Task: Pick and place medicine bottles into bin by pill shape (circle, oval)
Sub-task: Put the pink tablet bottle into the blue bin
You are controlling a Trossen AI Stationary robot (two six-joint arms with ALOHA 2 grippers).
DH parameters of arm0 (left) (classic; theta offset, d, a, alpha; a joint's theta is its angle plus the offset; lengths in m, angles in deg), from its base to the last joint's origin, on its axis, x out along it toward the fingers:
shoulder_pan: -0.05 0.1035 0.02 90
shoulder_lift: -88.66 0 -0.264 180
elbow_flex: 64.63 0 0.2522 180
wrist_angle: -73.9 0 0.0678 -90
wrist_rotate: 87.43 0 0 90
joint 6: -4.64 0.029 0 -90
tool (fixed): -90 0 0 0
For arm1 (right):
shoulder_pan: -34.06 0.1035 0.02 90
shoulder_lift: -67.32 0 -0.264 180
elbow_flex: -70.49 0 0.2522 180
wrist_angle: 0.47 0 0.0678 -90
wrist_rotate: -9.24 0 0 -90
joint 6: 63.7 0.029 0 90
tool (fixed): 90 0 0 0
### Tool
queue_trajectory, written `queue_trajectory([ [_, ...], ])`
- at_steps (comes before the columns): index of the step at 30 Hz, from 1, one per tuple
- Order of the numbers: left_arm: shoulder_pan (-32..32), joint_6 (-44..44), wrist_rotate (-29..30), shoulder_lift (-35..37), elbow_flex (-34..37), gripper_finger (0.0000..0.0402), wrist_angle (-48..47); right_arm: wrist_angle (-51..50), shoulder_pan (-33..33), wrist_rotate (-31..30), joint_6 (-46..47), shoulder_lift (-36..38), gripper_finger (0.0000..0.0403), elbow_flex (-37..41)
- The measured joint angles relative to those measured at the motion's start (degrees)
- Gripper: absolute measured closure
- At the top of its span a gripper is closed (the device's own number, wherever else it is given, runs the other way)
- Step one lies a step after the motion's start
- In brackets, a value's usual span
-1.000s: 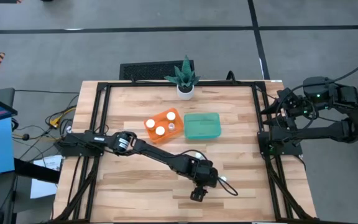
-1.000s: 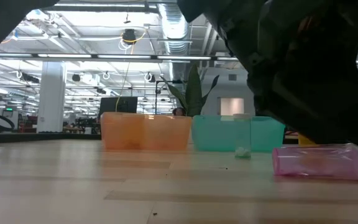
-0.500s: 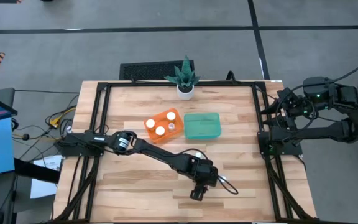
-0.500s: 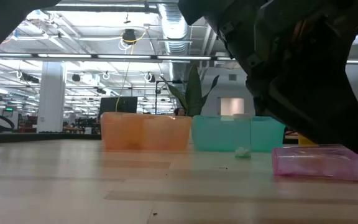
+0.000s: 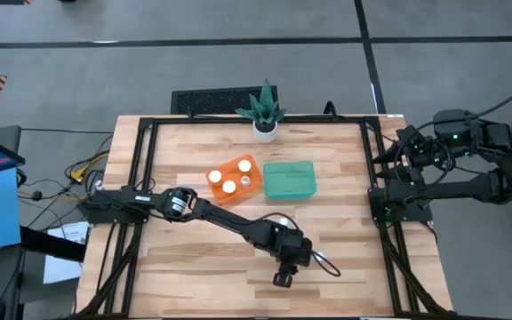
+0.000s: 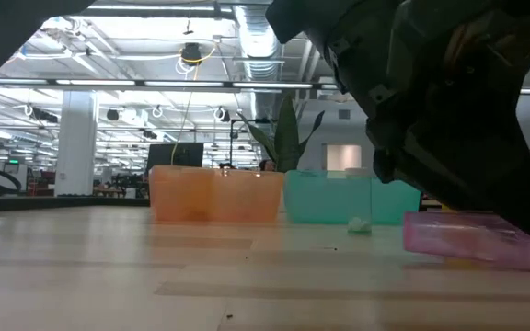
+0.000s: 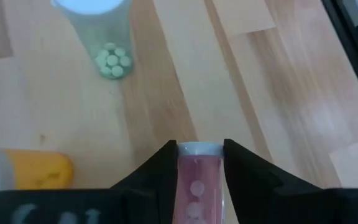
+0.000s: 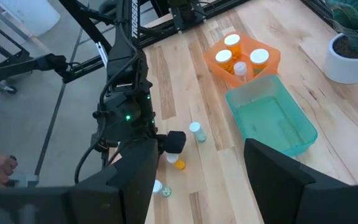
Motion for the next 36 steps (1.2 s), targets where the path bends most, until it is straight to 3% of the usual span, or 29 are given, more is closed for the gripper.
queue_trajectory([
  [8, 0.0, -3.0, 3.2, -0.2, -4.1, 0.0312, -7.3, 0.0, 0.0, 0.0, 0.0, 0.0, 0.0153, 0.0],
  [15, 0.4, -3.0, 10.3, 0.6, -14.1, 0.0309, -18.7, 1.8, 0.0, 0.0, 0.0, 0.0, 0.0153, 0.0],
  [21, 2.0, -8.6, 19.7, 10.0, -12.1, 0.0305, -22.1, 5.1, 0.0, 1.1, 0.0, 0.0, 0.0153, 0.0],
  [29, 2.3, -11.3, 42.0, 24.9, -12.5, 0.0304, -15.0, 14.4, 0.0, 1.4, -0.1, -1.0, 0.0153, 0.0],
  [33, 1.8, -5.2, 51.4, 31.0, -12.5, 0.0304, -3.5, 20.7, 0.0, 1.4, -0.7, -3.1, 0.0153, 0.0],
  [36, 1.5, 2.1, 53.4, 34.3, -12.5, 0.0303, 7.2, 25.4, 0.0, 1.4, -0.7, -5.2, 0.0153, 0.0],
])
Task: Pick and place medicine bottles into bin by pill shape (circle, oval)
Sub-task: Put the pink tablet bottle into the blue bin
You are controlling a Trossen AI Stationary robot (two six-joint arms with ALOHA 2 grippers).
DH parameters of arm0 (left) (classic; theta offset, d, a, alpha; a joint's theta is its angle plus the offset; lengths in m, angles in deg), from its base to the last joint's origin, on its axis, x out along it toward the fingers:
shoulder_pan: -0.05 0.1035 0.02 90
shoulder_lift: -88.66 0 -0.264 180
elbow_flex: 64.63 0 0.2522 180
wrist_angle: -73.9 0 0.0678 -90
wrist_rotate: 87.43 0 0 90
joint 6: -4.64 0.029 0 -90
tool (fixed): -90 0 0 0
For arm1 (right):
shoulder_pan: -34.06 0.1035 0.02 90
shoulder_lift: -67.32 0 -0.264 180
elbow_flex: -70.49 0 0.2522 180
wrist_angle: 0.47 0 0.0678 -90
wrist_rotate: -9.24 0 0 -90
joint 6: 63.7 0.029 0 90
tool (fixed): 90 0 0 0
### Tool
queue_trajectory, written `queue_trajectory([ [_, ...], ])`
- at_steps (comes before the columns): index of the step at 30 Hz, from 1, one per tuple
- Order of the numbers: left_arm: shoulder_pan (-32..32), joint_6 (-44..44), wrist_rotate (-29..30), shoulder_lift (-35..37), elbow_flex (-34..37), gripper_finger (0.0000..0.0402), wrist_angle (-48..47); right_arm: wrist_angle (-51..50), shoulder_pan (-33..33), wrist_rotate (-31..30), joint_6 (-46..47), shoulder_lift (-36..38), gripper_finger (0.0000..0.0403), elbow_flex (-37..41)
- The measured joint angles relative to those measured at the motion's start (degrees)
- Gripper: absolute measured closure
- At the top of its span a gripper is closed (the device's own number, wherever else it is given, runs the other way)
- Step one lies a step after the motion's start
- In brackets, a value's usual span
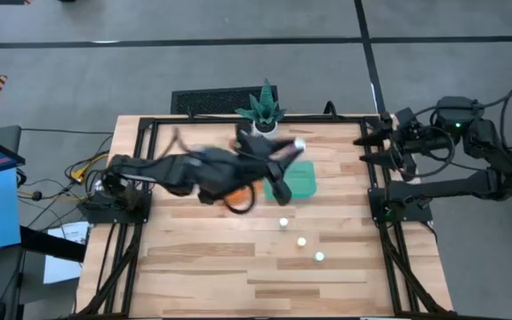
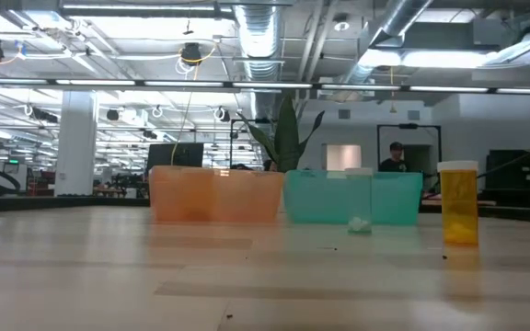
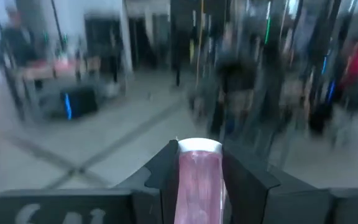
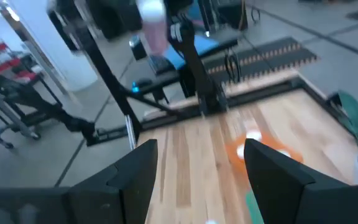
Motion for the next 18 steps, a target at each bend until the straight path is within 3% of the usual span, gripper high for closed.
queue_trajectory([
  [7, 0.0, 13.2, -4.5, 1.3, 0.0, 0.0303, 22.8, 18.1, 4.0, 0.2, 0.0, -7.3, 0.0153, 0.0],
  [13, 0.1, 14.0, -7.0, 0.8, 0.1, 0.0303, 24.8, 31.8, 9.1, 0.2, -0.2, -14.1, 0.0153, 0.0],
  [18, 0.1, 13.9, -10.7, 0.8, 0.1, 0.0303, 25.6, 39.5, 9.7, 0.2, -0.4, -17.1, 0.0153, 0.0],
])
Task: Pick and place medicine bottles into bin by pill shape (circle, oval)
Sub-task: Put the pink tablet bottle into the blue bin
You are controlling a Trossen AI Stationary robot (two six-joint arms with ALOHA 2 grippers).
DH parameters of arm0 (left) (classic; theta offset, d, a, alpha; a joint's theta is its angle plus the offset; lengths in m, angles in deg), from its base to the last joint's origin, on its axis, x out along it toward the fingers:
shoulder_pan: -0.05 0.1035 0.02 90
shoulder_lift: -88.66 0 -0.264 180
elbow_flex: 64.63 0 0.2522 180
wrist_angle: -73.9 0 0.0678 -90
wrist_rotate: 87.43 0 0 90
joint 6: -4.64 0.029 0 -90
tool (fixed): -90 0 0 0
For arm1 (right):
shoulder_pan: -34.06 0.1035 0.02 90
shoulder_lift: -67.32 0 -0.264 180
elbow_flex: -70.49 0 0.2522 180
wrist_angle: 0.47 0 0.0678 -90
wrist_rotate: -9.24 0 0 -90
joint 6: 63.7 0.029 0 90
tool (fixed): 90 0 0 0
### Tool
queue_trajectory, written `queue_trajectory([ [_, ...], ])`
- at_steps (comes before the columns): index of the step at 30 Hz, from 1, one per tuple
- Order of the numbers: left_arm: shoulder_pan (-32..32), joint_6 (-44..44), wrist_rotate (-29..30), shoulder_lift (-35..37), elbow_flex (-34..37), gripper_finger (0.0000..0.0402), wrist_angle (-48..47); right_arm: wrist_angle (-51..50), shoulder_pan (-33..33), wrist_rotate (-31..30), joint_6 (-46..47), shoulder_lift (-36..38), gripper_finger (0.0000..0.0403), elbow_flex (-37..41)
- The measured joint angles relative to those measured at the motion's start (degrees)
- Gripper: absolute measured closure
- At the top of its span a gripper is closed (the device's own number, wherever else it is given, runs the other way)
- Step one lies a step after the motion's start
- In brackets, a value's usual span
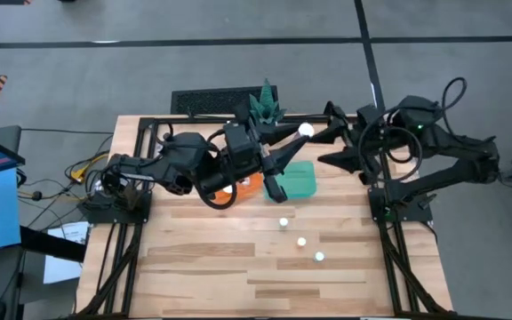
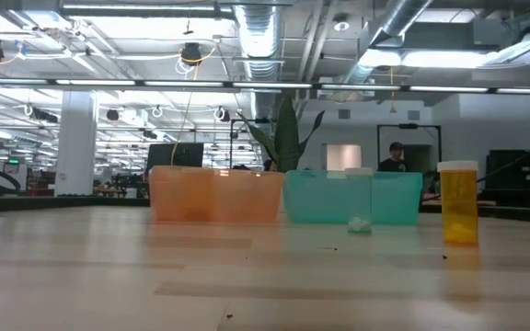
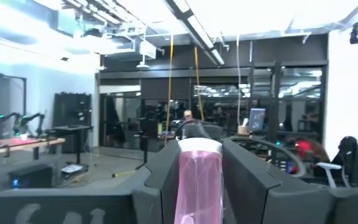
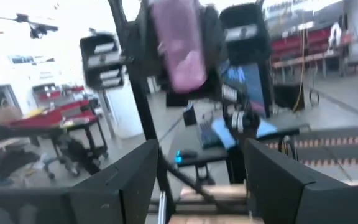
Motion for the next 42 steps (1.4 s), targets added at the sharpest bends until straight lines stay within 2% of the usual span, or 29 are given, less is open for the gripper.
queue_trajectory([
  [8, 0.0, 0.0, -0.2, 0.0, 0.0, 0.0303, 0.4, 12.1, 0.1, 0.0, 0.0, -1.9, 0.0153, -0.1],
  [16, 0.0, -0.2, -1.2, 0.0, 0.0, 0.0303, 0.3, 13.2, 2.0, 1.4, -4.3, -4.1, 0.0151, 0.0],
  [22, 0.0, -0.2, -1.4, 0.0, 0.0, 0.0303, 0.3, 18.5, 2.7, 2.9, -4.4, -6.4, 0.0121, 0.0],
  [30, 0.0, -0.2, -1.4, 0.0, 0.0, 0.0303, 0.4, 17.2, 2.7, 3.2, -4.5, -9.8, 0.0095, -4.4],
  [36, 0.0, -0.2, -1.5, 0.0, 0.0, 0.0303, 0.3, 13.2, 2.7, 3.2, -4.5, -12.5, 0.0106, -8.2],
  [42, 0.0, -0.2, -1.5, 0.0, 0.0, 0.0303, 0.3, 11.8, 2.7, 2.8, -5.6, -12.4, 0.0146, -8.9],
])
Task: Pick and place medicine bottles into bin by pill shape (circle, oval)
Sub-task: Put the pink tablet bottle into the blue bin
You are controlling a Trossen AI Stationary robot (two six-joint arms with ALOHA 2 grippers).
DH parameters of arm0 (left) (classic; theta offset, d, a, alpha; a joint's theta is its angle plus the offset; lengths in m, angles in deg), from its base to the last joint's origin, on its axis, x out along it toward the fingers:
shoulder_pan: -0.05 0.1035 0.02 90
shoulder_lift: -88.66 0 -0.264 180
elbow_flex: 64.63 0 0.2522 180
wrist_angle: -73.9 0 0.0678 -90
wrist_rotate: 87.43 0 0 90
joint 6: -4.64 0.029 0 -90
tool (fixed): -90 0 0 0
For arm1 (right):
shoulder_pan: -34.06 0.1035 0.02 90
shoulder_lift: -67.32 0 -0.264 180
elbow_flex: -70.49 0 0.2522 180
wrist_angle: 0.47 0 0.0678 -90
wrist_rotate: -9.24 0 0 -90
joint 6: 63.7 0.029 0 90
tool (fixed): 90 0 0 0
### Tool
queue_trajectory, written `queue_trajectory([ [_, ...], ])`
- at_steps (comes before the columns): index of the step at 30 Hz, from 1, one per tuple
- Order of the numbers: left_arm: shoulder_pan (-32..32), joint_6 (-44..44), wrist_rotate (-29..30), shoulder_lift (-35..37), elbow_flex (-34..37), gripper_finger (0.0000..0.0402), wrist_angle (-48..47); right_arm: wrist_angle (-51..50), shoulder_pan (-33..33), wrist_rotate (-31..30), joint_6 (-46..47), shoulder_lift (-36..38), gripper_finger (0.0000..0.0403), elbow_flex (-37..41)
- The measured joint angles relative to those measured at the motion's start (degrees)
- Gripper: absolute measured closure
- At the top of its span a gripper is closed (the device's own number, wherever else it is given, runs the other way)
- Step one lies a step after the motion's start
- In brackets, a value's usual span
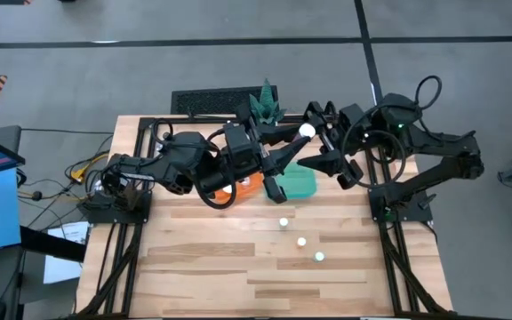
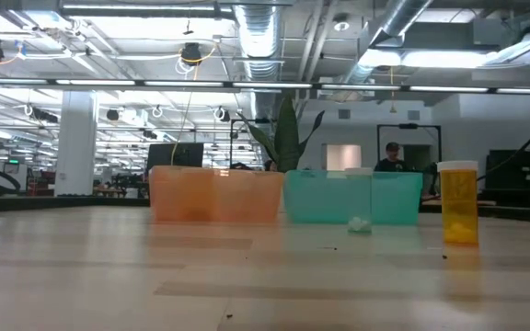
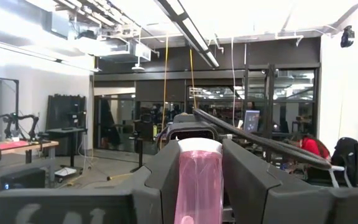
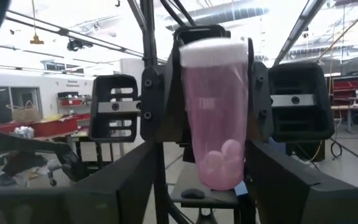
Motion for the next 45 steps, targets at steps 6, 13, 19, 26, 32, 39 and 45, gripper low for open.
queue_trajectory([
  [6, 0.0, -0.4, -0.1, 0.0, 0.0, 0.0303, 0.0, 0.0, -0.2, -0.2, -0.1, 0.3, 0.0219, 0.0],
  [13, 0.0, -1.3, 0.0, 0.0, 0.0, 0.0303, -0.2, -0.1, -0.1, -0.2, -0.8, 0.1, 0.0302, 0.0],
  [19, 0.0, -1.7, 0.2, 0.0, 0.0, 0.0303, -0.2, -0.3, -0.1, -0.1, -0.7, 0.1, 0.0315, 0.0],
  [26, -0.5, -4.0, 0.2, 0.0, 0.0, 0.0269, -2.8, -2.5, -0.1, 0.0, -0.5, 0.4, 0.0299, 0.0],
  [32, -1.8, -6.8, 1.5, 0.0, 0.0, 0.0206, -6.6, -5.3, -0.4, 0.3, -0.9, 1.4, 0.0308, 0.1],
  [39, -4.6, -7.6, 6.4, 0.0, 0.0, 0.0159, -9.9, -12.9, -0.5, -0.6, -2.2, 4.0, 0.0308, 0.0],
  [45, -7.0, -10.7, 11.8, 1.0, 0.0, 0.0149, -17.2, -29.4, -0.5, -2.2, -6.0, 6.0, 0.0308, 0.0],
])
